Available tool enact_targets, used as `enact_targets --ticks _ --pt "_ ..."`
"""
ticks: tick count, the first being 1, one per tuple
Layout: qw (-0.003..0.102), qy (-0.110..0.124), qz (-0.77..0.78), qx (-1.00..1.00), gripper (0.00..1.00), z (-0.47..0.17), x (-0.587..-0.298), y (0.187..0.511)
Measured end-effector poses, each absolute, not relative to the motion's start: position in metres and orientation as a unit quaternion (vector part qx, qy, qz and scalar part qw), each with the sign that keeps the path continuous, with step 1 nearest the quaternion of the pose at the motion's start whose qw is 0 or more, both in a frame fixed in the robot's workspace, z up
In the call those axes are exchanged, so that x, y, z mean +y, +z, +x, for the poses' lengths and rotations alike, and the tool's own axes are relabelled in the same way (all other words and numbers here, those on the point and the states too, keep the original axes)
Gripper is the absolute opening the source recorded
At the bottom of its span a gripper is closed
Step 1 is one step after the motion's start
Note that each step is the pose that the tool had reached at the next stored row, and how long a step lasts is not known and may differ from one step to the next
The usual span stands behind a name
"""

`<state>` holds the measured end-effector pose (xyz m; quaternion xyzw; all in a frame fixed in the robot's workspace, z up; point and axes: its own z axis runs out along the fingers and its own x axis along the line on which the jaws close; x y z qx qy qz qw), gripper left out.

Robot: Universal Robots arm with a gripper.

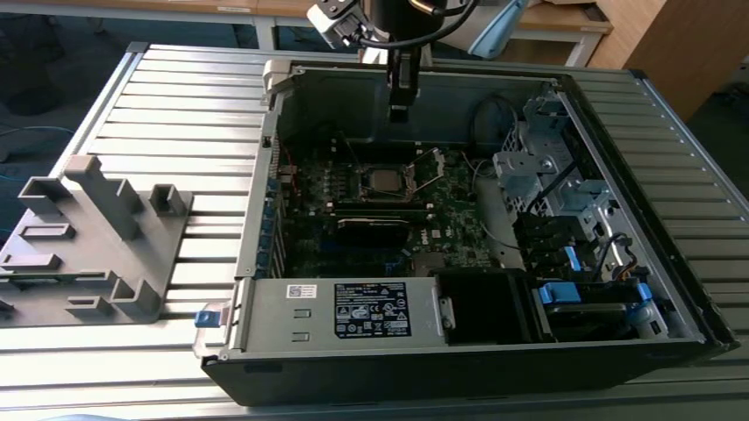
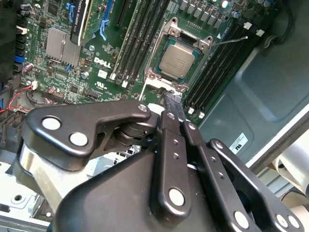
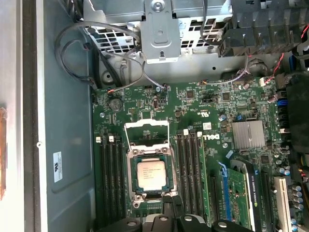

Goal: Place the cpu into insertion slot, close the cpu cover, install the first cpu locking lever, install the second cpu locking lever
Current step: 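Place the cpu into insertion slot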

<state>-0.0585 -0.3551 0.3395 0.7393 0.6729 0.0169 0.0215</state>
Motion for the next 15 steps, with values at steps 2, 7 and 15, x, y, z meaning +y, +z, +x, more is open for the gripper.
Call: enact_targets --ticks 2,7,15 --pt "0.021 0.017 0.739 0.673 0.11 -0.058 -0.355 0.339" --pt "0.021 0.017 0.739 0.673 0.11 -0.058 -0.355 0.343" --pt "0.021 0.017 0.739 0.673 0.11 -0.058 -0.355 0.356"
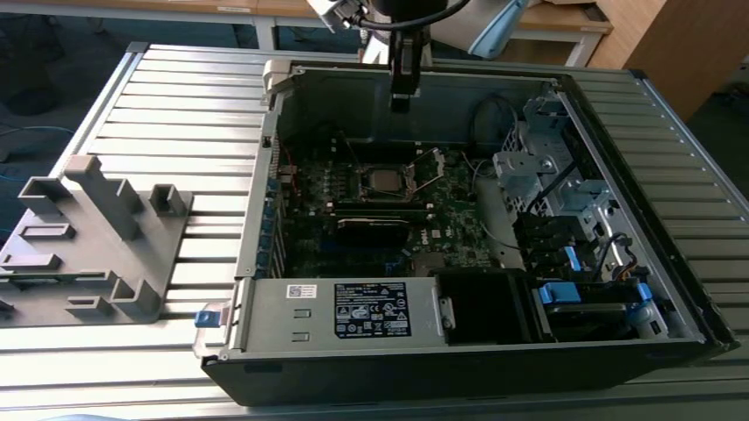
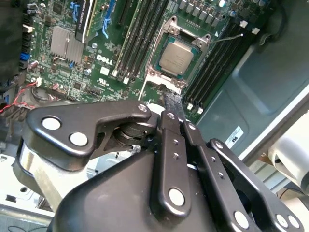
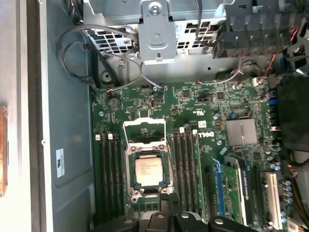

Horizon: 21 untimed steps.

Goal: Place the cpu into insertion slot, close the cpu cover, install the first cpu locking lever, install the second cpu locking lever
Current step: 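Place the cpu into insertion slot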

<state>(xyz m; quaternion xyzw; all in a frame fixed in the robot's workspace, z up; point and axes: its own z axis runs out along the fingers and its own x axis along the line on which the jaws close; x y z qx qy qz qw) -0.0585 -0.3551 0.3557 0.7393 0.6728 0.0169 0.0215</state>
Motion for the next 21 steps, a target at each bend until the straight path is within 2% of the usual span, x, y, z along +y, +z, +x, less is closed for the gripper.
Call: enact_targets --ticks 5,21 --pt "0.021 0.017 0.739 0.673 0.11 -0.0585 -0.3551 0.3646" --pt "0.022 0.017 0.739 0.673 0.11 -0.0585 -0.3551 0.3641"
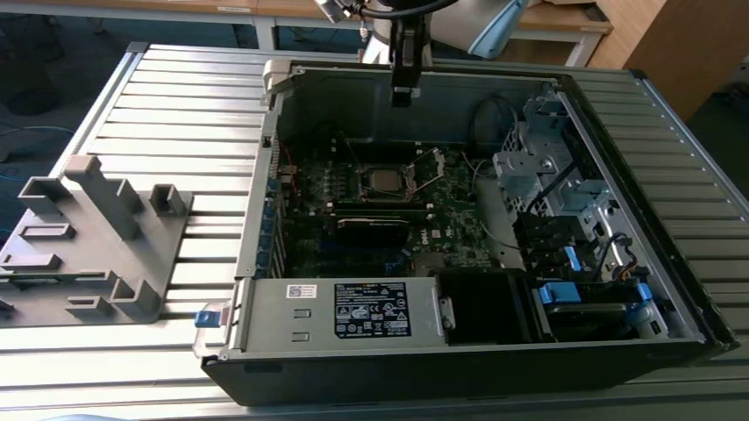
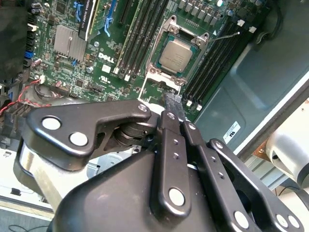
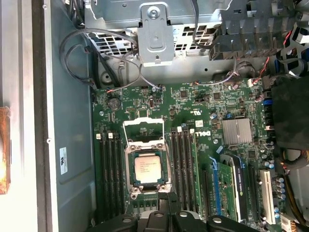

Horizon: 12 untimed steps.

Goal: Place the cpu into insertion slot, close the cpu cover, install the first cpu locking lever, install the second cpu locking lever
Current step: 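Place the cpu into insertion slot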

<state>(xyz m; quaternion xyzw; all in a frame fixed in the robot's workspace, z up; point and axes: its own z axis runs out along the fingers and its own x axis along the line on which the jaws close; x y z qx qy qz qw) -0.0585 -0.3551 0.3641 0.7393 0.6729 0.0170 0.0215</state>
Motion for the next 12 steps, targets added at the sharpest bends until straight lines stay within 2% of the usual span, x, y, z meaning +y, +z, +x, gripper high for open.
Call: enact_targets --ticks 12 --pt "0.022 0.017 0.739 0.673 0.11 -0.059 -0.355 0.348"
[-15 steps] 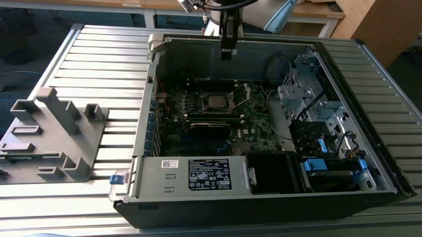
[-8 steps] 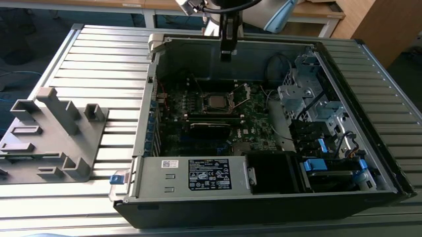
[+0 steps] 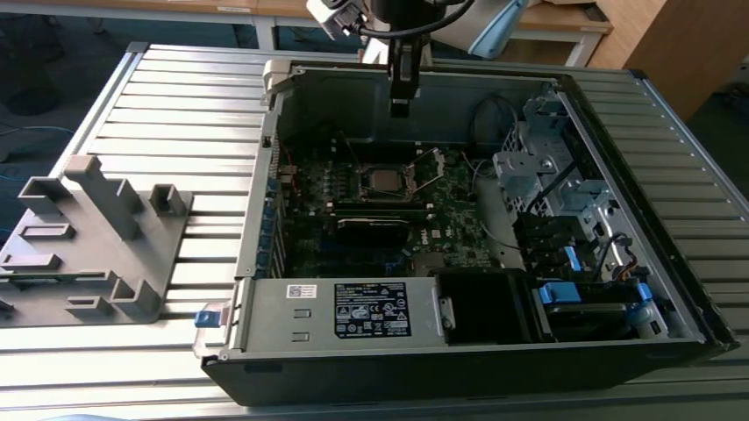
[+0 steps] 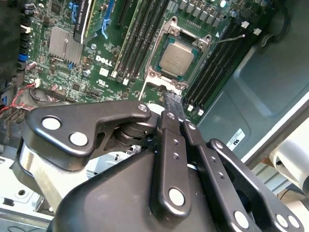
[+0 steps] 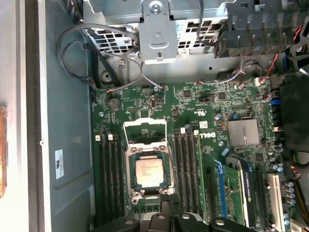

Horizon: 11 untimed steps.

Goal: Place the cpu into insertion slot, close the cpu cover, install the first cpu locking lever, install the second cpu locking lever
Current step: 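Place the cpu into insertion slot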

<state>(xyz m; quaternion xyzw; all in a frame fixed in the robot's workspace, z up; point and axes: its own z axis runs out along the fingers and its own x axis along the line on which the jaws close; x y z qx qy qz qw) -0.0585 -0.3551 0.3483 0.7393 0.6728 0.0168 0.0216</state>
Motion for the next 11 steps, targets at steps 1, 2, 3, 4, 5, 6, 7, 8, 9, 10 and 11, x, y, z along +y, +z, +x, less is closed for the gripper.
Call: enact_targets --ticks 1,2,3,4,5,6,7,8,9,10,11 --pt "0.022 0.017 0.739 0.673 0.11 -0.0585 -0.3551 0.3483" --pt "0.022 0.017 0.739 0.673 0.11 -0.0585 -0.3551 0.3483" --pt "0.022 0.017 0.739 0.673 0.11 -0.0585 -0.3551 0.3483" --pt "0.022 0.017 0.739 0.673 0.11 -0.0585 -0.3551 0.3482" --pt "0.022 0.017 0.739 0.673 0.11 -0.0585 -0.3551 0.3482" --pt "0.022 0.017 0.739 0.673 0.11 -0.0585 -0.3551 0.3482" --pt "0.022 0.017 0.739 0.673 0.11 -0.0585 -0.3551 0.3482" --pt "0.020 0.015 0.739 0.673 0.11 -0.0585 -0.3550 0.3478" --pt "0.015 0.010 0.739 0.673 0.11 -0.0584 -0.3550 0.3474" --pt "0.012 0.007 0.739 0.673 0.11 -0.0584 -0.3551 0.3472" --pt "0.012 0.006 0.739 0.673 0.11 -0.0585 -0.3551 0.3473"
